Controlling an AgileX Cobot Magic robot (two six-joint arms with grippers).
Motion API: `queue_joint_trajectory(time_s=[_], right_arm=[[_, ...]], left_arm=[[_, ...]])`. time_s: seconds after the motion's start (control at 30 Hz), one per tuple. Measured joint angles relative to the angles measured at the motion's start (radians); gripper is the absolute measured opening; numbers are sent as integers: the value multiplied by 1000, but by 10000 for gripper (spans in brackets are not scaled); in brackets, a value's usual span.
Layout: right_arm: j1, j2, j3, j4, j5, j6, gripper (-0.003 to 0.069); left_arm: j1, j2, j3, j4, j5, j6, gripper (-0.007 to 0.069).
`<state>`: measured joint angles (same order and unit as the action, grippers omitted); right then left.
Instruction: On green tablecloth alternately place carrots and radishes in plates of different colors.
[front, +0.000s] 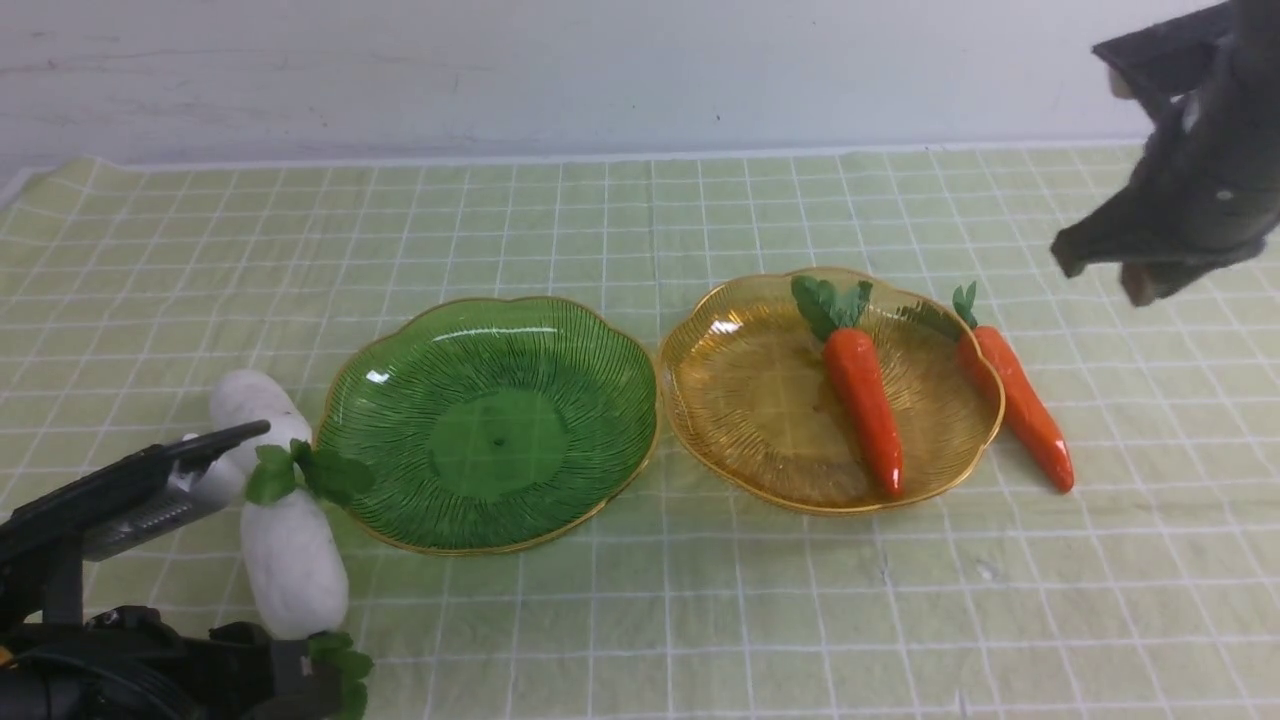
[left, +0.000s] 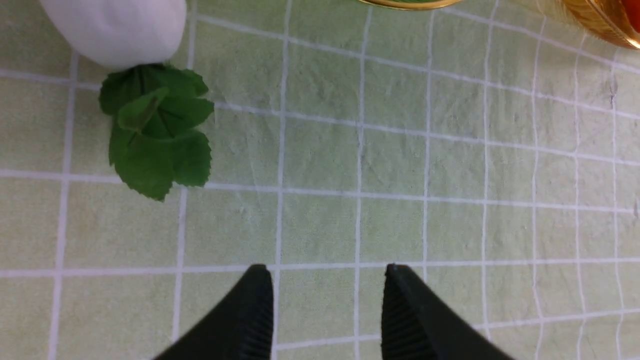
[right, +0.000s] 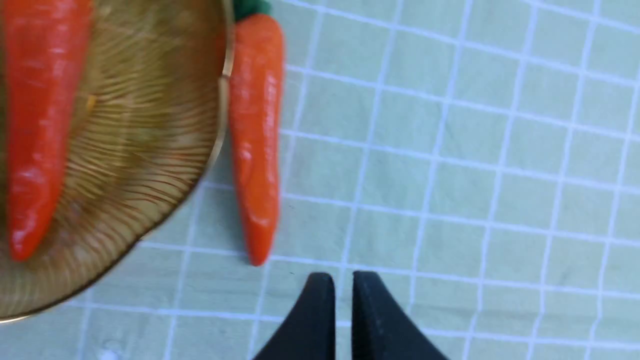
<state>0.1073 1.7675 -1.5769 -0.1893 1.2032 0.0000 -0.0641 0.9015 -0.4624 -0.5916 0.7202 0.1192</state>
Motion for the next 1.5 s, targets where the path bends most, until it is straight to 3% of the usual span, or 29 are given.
queue_joint_trajectory(time_s=[0.17,0.3,0.73,0.87,1.17,1.3,1.5], right_arm=[[-113,-1,32,70,3,0,-11],[-228,-1,143,205,-60,-54,-14],[-227,88,229,351,-177,-129,3],[-216,132,229,397,-183,-181,76],[-210,197,229,412,-218,-195,375],[-210,229,229,424,-229,-196,428],[-210,260,224,451,-249,-194,440]], left_arm=[[0,0,0,0,0,0,280],[0,0,0,0,0,0,280],[0,0,0,-1,0,0,286],[0,0,0,-1,0,0,286],[0,0,0,-1,0,0,286],[0,0,0,-1,0,0,286],[0,0,0,-1,0,0,286]])
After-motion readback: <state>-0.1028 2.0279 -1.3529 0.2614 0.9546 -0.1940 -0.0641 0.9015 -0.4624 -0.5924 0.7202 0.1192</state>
